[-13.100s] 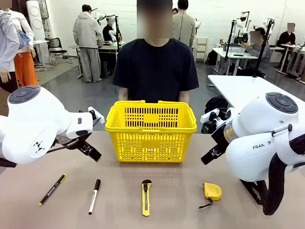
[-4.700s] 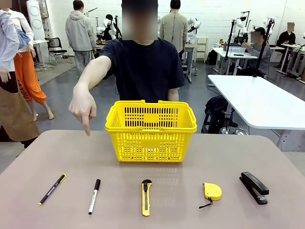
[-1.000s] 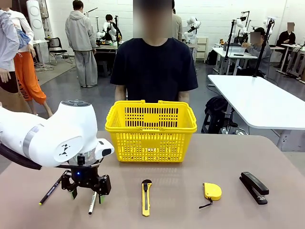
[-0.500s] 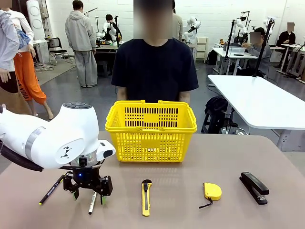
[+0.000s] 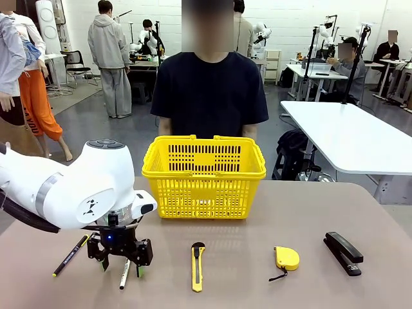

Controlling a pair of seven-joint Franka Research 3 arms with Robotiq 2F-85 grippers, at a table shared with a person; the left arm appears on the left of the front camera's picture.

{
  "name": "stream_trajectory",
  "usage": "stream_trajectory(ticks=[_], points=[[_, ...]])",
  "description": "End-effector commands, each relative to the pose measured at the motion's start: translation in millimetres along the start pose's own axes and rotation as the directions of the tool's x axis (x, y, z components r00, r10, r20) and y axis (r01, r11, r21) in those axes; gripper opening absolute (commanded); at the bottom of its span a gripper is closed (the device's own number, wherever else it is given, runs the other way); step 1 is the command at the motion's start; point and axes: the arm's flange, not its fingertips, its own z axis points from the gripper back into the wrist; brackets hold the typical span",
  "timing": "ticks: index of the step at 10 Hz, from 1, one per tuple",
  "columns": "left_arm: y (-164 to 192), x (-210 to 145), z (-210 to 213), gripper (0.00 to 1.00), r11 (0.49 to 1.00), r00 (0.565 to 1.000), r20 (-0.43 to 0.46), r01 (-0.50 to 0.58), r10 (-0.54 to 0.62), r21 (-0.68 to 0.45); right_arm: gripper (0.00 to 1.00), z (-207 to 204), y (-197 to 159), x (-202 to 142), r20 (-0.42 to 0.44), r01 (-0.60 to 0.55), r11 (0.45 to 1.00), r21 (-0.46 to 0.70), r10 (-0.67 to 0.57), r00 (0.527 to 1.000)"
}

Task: Place the items the person wants into the basket.
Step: Pick up the item the person points to and place it in the Market Basket.

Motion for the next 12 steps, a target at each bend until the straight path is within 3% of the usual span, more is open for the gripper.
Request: stream_trajectory(ticks=[1,2,3,4,12], points=[[18.1,-42.7,-15.6,0.41,0.999,0.999,0.039,0.022,-0.021,-0.027,1.0,0.2,0.8,-1.3,-0.011,0.007,1.0,-0.004,-0.007,1.0],[17.7,-42.5,-15.2,0.0,0.999,0.999,0.039,0.021,-0.02,-0.029,1.0,0.2,0.8,-1.3,-0.011,0.007,1.0,-0.004,-0.007,1.0],[17.7,-42.5,-14.9,0.38,0.999,0.999,0.037,0.02,-0.019,-0.03,1.0,0.2,0.8,-1.3,-0.011,0.007,1.0,-0.004,-0.007,1.0],[17.9,-42.7,-14.9,0.0,0.999,0.999,0.036,0.021,-0.02,-0.03,1.0,0.2,0.8,-1.3,-0.011,0.007,1.0,-0.004,-0.007,1.0],[20.6,-39.8,-11.3,0.0,0.999,0.999,0.047,0.013,-0.012,-0.03,1.0,0.2,0.8,-1.3,-0.011,0.007,1.0,-0.004,-0.007,1.0]])
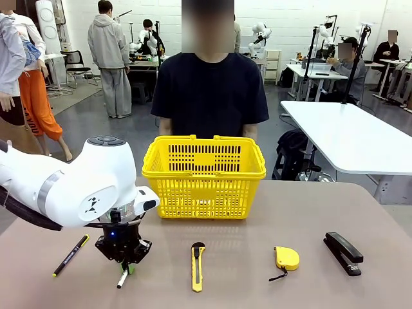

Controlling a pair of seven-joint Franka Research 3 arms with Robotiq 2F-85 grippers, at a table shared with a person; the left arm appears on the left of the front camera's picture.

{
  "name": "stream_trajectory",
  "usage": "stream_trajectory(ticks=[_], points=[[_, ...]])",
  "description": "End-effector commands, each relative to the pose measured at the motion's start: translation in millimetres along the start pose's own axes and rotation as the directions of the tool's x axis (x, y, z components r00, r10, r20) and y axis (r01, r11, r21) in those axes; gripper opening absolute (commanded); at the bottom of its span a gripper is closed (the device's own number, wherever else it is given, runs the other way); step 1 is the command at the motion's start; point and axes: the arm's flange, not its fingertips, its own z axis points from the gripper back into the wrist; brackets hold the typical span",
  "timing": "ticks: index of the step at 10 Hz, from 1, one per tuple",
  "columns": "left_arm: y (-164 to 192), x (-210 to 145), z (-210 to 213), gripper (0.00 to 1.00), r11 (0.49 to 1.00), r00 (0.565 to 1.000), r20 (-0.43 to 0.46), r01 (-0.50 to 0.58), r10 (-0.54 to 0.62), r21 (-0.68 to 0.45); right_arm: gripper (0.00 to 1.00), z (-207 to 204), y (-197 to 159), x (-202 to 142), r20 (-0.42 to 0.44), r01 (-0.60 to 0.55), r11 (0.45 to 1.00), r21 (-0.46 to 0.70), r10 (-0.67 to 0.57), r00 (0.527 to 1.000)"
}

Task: Place the items the person wants into the basket.
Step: Pick up the item the person points to and place it in the Market Basket.

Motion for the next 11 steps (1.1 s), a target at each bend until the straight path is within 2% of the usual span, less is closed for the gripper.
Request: stream_trajectory(ticks=[1,2,4,5,7,9,11], points=[[26.7,-44.0,-9.0,0.0,1.0,1.0,0.008,0.006,-0.006,-0.002,1.0,0.2,0.8,-1.3,-0.011,0.007,1.0,-0.004,-0.007,1.0],[29.2,-45.0,14.8,0.08,1.0,1.0,0.005,-0.018,0.018,0.023,1.0,0.2,0.8,-1.3,-0.011,0.007,1.0,-0.004,-0.007,1.0],[37.6,-64.6,104.7,0.08,1.0,0.993,0.117,0.003,-0.003,0.003,1.0,0.2,0.8,-1.3,-0.011,0.007,1.0,-0.004,-0.007,1.0],[40.8,-79.8,154.3,0.08,1.0,0.991,0.135,0.027,-0.026,-0.005,1.0,0.2,0.8,-1.3,-0.011,0.007,1.0,-0.004,-0.007,1.0],[44.9,-92.9,218.1,0.08,0.998,0.983,0.176,0.055,-0.052,-0.017,1.0,0.2,0.8,-1.3,-0.011,0.007,1.0,-0.004,-0.007,1.0],[47.3,-104.3,254.4,0.08,0.996,0.976,0.207,0.081,-0.071,-0.04,1.0,0.2,0.8,-1.3,-0.011,0.007,1.0,-0.004,-0.007,1.0],[49.4,-109.4,261.7,0.08,0.995,0.974,0.213,0.09,-0.08,-0.04,1.0,0.2,0.8,-1.3,-0.011,0.007,1.0,-0.004,-0.007,1.0]])
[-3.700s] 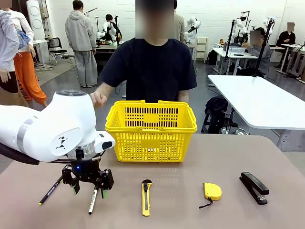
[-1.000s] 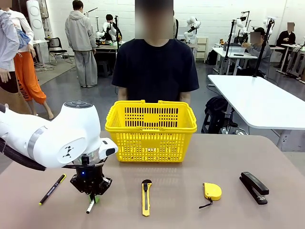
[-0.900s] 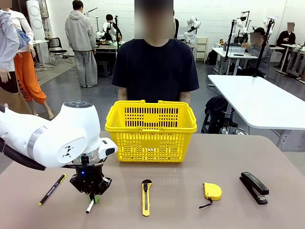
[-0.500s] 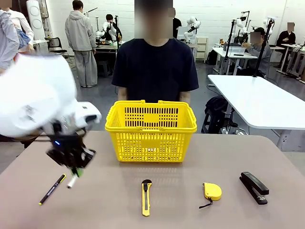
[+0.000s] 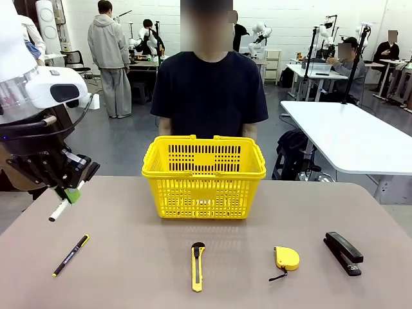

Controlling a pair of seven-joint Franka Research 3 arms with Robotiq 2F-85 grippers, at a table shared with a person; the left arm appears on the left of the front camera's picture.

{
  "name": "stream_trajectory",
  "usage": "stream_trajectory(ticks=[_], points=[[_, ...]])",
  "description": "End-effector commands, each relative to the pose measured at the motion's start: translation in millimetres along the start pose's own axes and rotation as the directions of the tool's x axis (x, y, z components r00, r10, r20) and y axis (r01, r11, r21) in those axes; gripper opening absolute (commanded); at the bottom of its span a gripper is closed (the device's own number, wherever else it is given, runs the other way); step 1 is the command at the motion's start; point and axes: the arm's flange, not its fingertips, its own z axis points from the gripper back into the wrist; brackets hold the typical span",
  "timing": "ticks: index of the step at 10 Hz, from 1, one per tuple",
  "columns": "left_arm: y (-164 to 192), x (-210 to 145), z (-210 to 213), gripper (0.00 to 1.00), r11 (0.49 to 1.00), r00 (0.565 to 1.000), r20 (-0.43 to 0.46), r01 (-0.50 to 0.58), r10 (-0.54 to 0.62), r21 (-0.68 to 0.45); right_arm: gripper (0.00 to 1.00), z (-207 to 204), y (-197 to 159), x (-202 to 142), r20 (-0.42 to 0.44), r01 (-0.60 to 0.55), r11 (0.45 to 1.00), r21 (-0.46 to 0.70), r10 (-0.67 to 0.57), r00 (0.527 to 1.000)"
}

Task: Place the items the person wants into the basket.
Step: Pick up the item the person points to and place it in the Market Basket.

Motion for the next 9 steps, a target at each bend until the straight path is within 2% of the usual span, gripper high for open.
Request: stream_trajectory(ticks=[1,9], points=[[3.2,4.0,-8.7,0.08,1.0,1.0,-0.018,0.016,-0.016,-0.02,1.0,0.1,0.7,-1.1,-0.011,0.007,1.0,-0.005,-0.007,1.0],[0.3,2.1,-4.6,0.08,1.0,1.0,-0.014,-0.001,0.001,-0.007,1.0,0.1,0.7,-1.1,-0.011,0.007,1.0,-0.005,-0.007,1.0]])
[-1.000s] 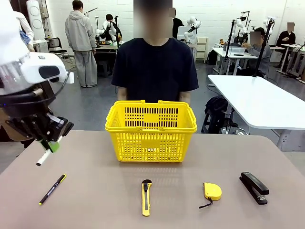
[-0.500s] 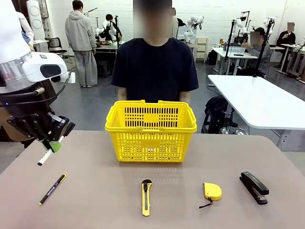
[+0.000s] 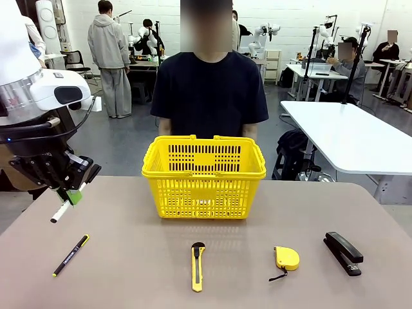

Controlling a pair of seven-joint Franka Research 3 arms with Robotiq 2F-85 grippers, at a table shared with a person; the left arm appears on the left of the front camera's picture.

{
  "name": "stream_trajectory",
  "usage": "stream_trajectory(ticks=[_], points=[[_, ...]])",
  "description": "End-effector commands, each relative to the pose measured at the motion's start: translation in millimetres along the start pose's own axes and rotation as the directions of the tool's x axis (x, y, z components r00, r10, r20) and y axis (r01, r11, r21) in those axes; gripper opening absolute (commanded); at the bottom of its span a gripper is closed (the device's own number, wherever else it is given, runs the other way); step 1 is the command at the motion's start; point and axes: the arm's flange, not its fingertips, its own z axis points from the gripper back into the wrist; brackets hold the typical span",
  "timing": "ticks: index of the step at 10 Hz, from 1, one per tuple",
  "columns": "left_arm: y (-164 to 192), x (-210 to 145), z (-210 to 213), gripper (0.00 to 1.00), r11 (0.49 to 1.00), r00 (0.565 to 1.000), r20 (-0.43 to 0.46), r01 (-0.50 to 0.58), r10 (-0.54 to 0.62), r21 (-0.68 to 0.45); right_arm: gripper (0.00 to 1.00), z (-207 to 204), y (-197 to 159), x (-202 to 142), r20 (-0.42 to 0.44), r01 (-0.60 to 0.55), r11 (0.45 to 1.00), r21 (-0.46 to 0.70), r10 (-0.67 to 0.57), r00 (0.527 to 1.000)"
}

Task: Place the items the person wants into the basket.
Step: Pick up the item the person points to and place it in the Market Basket.

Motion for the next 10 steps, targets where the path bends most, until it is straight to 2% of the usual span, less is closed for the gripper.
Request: stream_trajectory(ticks=[1,3,4,5,7,8,10], points=[[0.6,-0.5,1.4,0.08,1.0,1.0,0.001,0.004,-0.004,-0.01,1.0,0.1,0.7,-1.1,-0.011,0.007,1.0,-0.005,-0.007,1.0],[0.0,0.0,0.1,0.11,1.0,1.0,0.0,0.0,0.0,0.0,1.0,0.1,0.7,-1.1,-0.011,0.007,1.0,-0.005,-0.007,1.0],[-18.1,26.2,0.8,0.11,0.993,0.992,-0.061,0.104,-0.107,-0.05,1.0,0.1,0.7,-1.1,-0.011,0.007,1.0,-0.005,-0.007,1.0],[-33.5,54.2,1.6,0.11,0.973,0.973,-0.049,0.225,-0.228,-0.057,1.0,0.1,0.7,-1.1,-0.011,0.007,1.0,-0.005,-0.007,1.0],[-62.7,118.2,-5.7,0.11,0.944,0.941,-0.078,0.329,-0.329,-0.017,1.0,0.1,0.7,-1.1,-0.011,0.007,1.0,-0.005,-0.007,1.0],[-75.4,144.1,-9.5,0.11,0.93,0.929,-0.059,0.368,-0.366,0.029,1.0,0.1,0.7,-1.1,-0.011,0.007,1.0,-0.005,-0.007,1.0],[-101.6,182.6,-19.4,0.11,0.874,0.877,-0.046,0.481,-0.479,0.065,1.0,0.1,0.7,-1.1,-0.011,0.007,1.0,-0.005,-0.007,1.0]])
